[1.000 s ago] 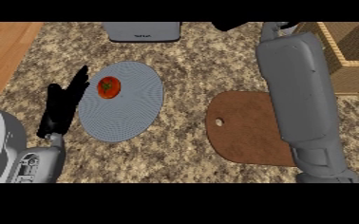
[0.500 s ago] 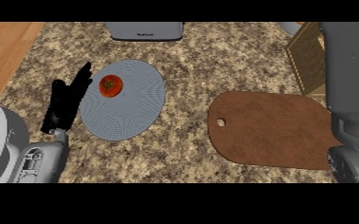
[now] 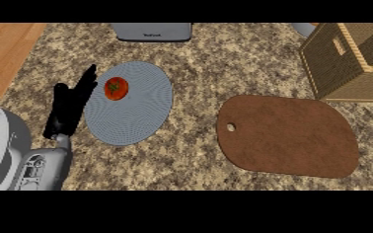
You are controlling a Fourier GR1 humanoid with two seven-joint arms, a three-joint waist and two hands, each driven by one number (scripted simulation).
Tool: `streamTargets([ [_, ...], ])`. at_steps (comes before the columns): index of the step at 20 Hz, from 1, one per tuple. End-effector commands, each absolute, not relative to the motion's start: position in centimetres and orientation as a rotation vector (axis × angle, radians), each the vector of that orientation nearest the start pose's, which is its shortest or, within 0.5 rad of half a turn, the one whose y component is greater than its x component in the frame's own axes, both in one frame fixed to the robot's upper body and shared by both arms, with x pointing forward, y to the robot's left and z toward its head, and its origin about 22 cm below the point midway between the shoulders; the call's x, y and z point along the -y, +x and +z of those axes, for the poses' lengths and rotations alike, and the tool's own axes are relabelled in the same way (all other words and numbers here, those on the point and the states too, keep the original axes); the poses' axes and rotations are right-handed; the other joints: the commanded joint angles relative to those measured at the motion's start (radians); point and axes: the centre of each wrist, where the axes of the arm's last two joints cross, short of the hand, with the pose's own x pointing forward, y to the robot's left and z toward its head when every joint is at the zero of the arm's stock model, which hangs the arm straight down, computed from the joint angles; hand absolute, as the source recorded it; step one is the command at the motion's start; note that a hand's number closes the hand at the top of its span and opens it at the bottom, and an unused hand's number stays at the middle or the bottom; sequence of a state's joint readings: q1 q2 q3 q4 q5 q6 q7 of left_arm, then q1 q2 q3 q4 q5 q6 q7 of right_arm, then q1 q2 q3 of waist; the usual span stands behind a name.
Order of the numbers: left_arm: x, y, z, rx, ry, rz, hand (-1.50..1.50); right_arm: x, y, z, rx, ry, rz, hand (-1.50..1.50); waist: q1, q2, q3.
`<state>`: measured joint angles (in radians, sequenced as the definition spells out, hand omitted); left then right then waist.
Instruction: Pick the croissant from the cutting board and place it in the basket
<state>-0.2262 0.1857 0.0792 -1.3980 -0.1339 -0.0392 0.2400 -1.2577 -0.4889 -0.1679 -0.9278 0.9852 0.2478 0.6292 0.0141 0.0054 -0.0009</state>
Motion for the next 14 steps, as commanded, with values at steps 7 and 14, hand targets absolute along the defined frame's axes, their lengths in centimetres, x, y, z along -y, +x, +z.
streamTargets([
  [7, -28.2, 29.7, 3.4, 1.371, 0.271, -0.225, 0.00, 36.6, 42.1, 32.6, 1.070, -1.395, 0.543, 1.50, 0.000, 0.001, 0.001],
  [14, -27.9, 29.2, 2.4, 1.349, 0.259, -0.226, 0.00, 39.3, 42.3, 28.2, 1.127, -1.324, 0.623, 1.50, 0.002, 0.000, 0.001],
])
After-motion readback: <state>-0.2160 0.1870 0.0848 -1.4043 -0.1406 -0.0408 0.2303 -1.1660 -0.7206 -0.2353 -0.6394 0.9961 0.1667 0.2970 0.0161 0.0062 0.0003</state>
